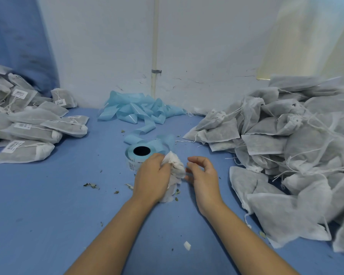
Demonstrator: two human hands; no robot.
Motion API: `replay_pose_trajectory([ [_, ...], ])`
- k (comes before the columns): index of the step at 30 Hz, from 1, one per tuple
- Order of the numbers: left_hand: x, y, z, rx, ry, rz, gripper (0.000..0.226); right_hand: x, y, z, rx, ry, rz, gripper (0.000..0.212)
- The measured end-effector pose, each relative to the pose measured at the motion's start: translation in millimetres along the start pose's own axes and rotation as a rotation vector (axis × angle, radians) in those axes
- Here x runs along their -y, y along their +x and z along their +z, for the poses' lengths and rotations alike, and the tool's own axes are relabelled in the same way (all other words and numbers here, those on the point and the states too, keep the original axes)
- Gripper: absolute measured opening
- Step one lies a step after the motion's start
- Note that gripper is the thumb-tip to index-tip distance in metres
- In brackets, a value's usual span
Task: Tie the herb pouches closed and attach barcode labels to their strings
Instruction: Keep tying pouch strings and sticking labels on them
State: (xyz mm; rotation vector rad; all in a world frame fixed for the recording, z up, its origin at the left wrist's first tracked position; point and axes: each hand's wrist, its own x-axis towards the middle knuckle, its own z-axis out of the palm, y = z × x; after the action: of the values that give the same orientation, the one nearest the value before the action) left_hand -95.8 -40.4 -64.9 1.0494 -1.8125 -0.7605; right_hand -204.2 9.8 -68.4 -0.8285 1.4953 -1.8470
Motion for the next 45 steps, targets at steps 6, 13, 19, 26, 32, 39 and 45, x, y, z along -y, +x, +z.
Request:
replay_pose_trajectory([
  [6, -10, -7, -1, 0.208, -0.468, 0.038, 0.033, 2, 4, -5, -0.035, -0.078, 0.014, 0.021],
  [13, -12, -11, 3, 0.151, -0.457, 0.072, 0.037, 4, 8, -13, -0.048, 0.344, 0.118, 0.040],
  [19, -6, -7, -2, 0.083, -0.511, 0.013, 0.041, 6, 11, -13, -0.142, 0.387, 0.120, 0.039],
  [26, -8, -5, -3, 0.144, -0.613, -0.091, 0.014, -2, 2, -10, -0.126, -0.221, -0.240, 0.030],
  [32, -7, -4, -2, 0.152, -0.613, -0.090, 0.022, -2, 2, -7, 0.108, -0.183, -0.168, 0.026],
  [39, -7, -3, -2, 0.144, -0.609, -0.086, 0.022, -2, 3, -9, 0.057, -0.117, -0.156, 0.021],
  [45, -6, -2, -2, 0.144, -0.598, -0.062, 0.040, 1, 3, -10, 0.054, -0.046, -0.125, 0.022],
])
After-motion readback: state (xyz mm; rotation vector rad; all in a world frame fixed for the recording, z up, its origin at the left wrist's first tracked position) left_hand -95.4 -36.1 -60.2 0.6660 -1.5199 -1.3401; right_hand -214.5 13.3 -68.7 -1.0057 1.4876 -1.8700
